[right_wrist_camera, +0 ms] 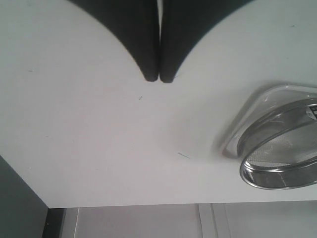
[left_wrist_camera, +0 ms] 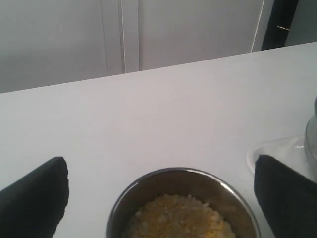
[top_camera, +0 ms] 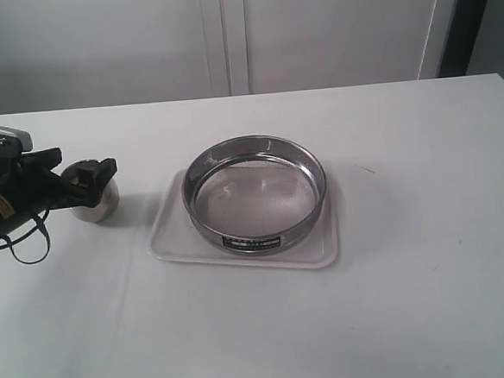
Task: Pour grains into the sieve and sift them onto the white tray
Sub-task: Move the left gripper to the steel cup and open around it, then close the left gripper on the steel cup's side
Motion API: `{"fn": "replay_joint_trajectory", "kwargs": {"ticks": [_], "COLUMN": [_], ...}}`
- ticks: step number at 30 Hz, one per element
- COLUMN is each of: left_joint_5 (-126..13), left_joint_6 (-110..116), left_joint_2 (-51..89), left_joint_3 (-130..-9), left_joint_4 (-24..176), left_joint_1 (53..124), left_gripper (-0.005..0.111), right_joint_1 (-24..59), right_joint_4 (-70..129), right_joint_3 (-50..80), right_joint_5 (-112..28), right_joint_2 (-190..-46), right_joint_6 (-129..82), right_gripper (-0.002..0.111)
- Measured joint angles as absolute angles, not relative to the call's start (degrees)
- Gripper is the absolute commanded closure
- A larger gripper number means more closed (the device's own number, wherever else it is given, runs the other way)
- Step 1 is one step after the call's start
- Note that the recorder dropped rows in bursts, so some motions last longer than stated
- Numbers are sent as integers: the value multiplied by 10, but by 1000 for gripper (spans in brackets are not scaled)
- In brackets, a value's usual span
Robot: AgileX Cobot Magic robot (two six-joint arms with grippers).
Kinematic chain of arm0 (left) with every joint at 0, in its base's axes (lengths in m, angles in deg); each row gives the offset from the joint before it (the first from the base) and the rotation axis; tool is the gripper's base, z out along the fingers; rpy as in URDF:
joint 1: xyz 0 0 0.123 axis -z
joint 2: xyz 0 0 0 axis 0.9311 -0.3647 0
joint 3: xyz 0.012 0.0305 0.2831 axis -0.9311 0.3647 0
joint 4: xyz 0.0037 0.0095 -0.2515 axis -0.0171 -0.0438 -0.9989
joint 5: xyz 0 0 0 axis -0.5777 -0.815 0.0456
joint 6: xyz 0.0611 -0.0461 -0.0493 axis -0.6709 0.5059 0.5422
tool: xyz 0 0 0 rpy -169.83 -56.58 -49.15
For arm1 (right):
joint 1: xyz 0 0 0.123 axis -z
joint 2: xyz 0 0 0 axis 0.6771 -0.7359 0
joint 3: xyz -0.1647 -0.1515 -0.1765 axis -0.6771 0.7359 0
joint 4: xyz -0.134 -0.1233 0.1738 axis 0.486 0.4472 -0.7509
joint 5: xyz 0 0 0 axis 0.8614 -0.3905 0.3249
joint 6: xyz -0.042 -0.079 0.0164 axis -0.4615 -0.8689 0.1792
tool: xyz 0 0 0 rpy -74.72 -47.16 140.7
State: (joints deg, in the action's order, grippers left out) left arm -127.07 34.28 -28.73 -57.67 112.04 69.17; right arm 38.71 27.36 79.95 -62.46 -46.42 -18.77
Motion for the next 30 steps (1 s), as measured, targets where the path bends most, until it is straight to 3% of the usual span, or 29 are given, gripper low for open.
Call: {"fn": "replay_joint_trajectory", "kwargs": {"ticks": [30], "left_joint_5": [-1238], "left_joint_6": [397], "left_joint_2": [-254], "left_joint_3": [-577], "left_joint_4": [1162], "left_joint_1": [692], "left_gripper": [2], "right_joint_1": [387], "right_joint_4": [274], "right_joint_3": [799], "right_joint_5": [-625], "right_joint_2": [-464], "right_joint_6": [-188], "right_gripper": [108]}}
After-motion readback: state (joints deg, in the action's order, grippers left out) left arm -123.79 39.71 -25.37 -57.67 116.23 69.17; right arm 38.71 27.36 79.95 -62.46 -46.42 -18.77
